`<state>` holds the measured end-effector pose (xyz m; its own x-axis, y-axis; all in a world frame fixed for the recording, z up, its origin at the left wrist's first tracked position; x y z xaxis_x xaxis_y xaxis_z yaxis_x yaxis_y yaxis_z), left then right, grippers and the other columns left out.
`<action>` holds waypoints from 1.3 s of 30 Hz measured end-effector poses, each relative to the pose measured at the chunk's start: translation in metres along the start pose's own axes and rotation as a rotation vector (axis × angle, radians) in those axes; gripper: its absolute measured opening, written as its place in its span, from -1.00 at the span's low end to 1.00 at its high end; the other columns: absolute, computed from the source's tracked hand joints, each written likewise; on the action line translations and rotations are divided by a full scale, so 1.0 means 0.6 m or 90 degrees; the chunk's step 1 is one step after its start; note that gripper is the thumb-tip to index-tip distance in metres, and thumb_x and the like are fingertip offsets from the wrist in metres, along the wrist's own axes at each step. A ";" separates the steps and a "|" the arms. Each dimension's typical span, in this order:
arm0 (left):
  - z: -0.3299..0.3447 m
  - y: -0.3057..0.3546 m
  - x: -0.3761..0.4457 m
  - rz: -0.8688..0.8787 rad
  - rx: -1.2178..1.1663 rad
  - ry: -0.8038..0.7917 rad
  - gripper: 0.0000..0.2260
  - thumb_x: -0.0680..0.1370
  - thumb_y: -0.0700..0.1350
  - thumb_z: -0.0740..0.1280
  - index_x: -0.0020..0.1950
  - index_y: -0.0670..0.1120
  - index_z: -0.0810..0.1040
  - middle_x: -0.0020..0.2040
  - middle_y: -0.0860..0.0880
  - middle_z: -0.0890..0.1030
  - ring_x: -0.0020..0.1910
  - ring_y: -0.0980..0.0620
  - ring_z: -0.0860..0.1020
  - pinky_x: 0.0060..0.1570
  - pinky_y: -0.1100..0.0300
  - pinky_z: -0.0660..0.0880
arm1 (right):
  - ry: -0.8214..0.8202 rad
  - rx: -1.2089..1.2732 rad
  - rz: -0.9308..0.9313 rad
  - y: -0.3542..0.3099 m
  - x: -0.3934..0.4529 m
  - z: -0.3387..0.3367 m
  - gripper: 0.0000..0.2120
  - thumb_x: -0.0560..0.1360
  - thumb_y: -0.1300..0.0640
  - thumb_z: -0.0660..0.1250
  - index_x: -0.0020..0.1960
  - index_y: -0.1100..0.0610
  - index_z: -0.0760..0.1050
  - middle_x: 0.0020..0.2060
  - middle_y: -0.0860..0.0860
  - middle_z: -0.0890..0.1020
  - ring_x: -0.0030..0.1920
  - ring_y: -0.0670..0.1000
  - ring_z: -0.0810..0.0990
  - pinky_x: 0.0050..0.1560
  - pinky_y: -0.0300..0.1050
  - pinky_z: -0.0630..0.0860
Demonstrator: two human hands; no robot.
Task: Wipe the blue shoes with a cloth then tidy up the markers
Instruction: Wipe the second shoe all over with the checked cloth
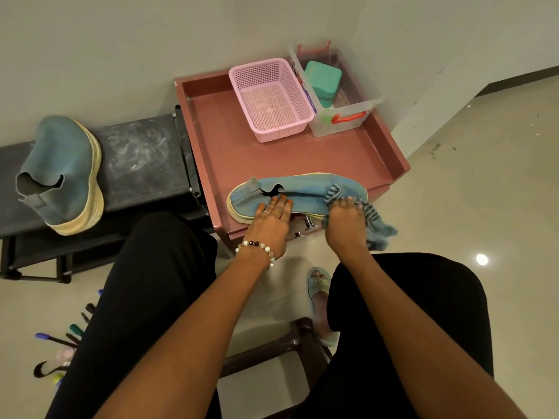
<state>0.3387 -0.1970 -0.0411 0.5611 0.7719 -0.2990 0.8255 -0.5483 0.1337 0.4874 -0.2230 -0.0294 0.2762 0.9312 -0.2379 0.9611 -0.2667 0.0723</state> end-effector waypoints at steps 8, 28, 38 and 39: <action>-0.001 -0.005 -0.002 0.014 0.051 -0.015 -0.23 0.51 -0.17 0.31 0.54 -0.25 -0.12 0.56 -0.20 -0.06 0.55 -0.12 -0.04 0.51 -0.01 -0.05 | -0.020 0.392 -0.195 -0.065 -0.009 -0.014 -0.47 0.36 0.40 0.27 0.33 0.23 0.46 0.28 0.16 0.53 0.31 0.13 0.46 0.36 -0.12 0.32; -0.018 -0.031 -0.001 0.081 -0.086 -0.087 -0.23 0.53 -0.13 0.33 0.55 -0.21 -0.11 0.57 -0.15 -0.09 0.55 -0.06 -0.07 0.46 0.11 -0.09 | -0.127 0.697 0.020 -0.035 -0.014 -0.042 -0.55 0.39 0.48 0.18 0.15 0.17 0.60 0.03 0.12 0.66 0.07 0.10 0.60 0.13 -0.02 0.53; -0.063 -0.060 -0.054 0.221 0.023 0.370 -0.63 0.43 -0.42 0.25 0.21 -0.28 0.56 0.25 -0.25 0.54 0.22 -0.23 0.54 0.17 -0.12 0.48 | -0.012 1.046 0.486 0.095 -0.047 -0.068 -0.71 0.23 0.61 0.09 -0.42 0.26 0.33 -0.42 0.09 0.38 -0.40 0.08 0.41 -0.48 -0.17 0.41; -0.059 -0.061 -0.060 0.221 0.067 0.370 -0.60 0.49 -0.38 0.12 0.30 -0.28 0.49 0.34 -0.26 0.46 0.31 -0.23 0.47 0.26 -0.12 0.43 | 0.001 1.060 0.491 0.095 -0.046 -0.068 -0.71 0.23 0.61 0.09 -0.41 0.25 0.33 -0.43 0.09 0.37 -0.42 0.07 0.41 -0.51 -0.20 0.41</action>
<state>0.2904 -0.1934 -0.0017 0.7575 0.5777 0.3039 0.5987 -0.8004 0.0293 0.5343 -0.2535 0.0209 0.6077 0.4960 -0.6202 -0.3590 -0.5251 -0.7716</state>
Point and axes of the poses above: each hand's wrist, its own x-axis towards the middle knuckle, its own z-axis out of the palm, y = z × x, the point moved 4 cm from there along x, towards the middle knuckle
